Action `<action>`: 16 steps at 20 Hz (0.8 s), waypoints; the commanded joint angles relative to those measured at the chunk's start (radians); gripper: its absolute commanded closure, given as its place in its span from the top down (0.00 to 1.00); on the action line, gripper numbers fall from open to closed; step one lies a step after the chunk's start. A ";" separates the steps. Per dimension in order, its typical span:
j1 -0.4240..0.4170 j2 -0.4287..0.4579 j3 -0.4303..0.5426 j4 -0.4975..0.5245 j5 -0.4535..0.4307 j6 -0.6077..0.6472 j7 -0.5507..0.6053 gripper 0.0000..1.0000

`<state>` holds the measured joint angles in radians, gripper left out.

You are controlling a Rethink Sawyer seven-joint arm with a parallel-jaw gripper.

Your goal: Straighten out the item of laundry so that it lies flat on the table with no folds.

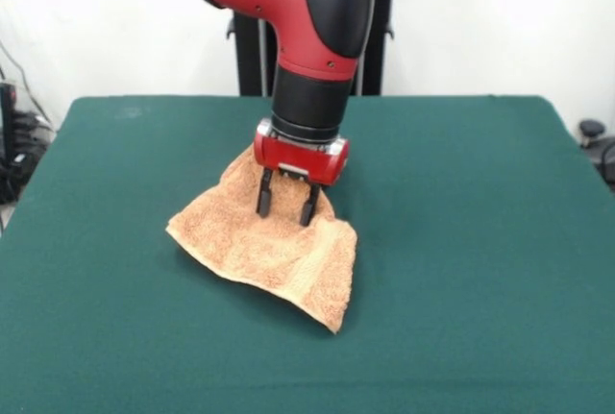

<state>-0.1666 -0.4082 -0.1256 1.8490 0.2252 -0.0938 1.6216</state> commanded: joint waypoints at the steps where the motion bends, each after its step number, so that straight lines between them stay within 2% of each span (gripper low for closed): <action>1: 0.068 0.236 0.312 0.051 0.146 -0.046 0.419 1.00; 8: -0.003 0.223 0.410 0.150 0.279 -0.070 0.569 1.00; 16: -0.070 0.244 0.494 0.231 0.346 -0.159 0.757 1.00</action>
<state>-0.2488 -0.4362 0.0039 1.9826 0.4642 -0.2618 1.8412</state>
